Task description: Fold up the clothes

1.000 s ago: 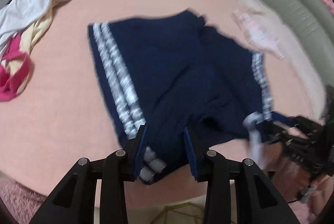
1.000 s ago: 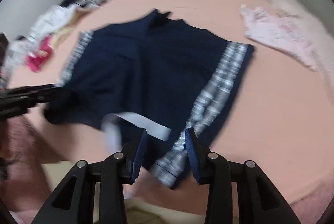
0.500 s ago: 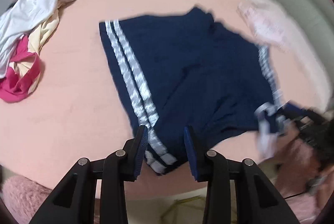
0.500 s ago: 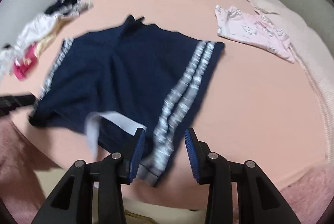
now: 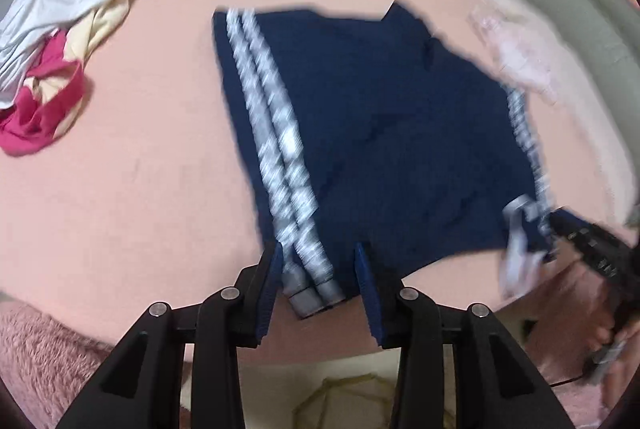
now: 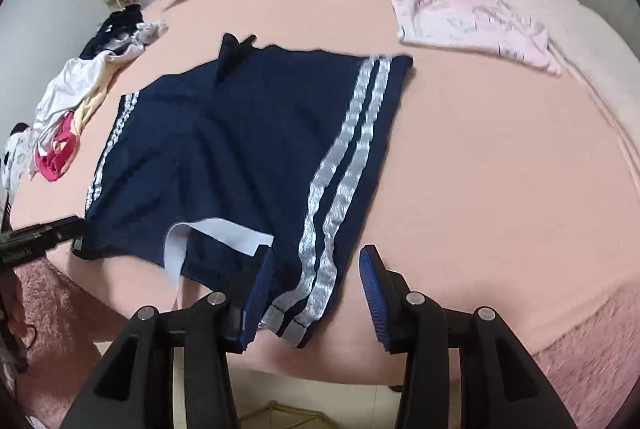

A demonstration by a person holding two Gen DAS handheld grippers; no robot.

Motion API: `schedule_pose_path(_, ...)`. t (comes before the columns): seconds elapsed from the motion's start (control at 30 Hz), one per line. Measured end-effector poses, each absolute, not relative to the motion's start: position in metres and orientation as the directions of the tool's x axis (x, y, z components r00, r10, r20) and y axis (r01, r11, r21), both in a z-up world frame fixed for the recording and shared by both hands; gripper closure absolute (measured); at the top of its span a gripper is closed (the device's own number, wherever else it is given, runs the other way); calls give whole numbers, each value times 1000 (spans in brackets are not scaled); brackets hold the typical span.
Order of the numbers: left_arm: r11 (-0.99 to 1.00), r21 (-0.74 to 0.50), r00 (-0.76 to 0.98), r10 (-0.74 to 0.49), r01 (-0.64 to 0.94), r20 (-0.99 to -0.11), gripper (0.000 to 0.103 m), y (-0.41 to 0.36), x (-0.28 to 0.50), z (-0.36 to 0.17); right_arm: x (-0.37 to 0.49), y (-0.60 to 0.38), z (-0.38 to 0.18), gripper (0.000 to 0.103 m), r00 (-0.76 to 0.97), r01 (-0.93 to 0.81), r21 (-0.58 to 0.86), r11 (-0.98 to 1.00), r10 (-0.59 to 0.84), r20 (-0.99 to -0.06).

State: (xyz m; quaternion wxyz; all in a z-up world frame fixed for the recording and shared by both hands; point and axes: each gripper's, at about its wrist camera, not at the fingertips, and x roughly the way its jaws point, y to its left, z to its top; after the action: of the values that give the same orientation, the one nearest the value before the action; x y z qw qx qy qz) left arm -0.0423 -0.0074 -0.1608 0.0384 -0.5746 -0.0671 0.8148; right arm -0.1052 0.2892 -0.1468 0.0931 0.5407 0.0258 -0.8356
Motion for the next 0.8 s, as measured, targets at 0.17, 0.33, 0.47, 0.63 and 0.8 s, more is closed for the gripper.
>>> schedule_pose_path(0.17,-992,-129,-327,121,2,-937,68,-1,-36,-158,-105,291,-153,59,-399,139,21,-990,-76,-914)
schedule_pose_path(0.33,-973,-219,-420,230,-75,-878,68,8,-45,-131,-116,298,-130,59,-431,127,111,-986,-156,-889)
schedule_pose_path(0.47,-963,-217,-441,265,-157,-857,68,31,-76,-126,-157,293,-124,59,-422,170,11,-985,-83,-903)
schedule_pose_path(0.63,-954,-245,-450,298,-172,-842,68,57,-128,-125,-200,319,-131,57,-379,115,144,-983,-178,-908)
schedule_pose_path(0.8,-946,-230,-469,314,-228,-826,70,75,-181,-131,-248,328,-154,56,-375,83,150,-985,-171,-911)
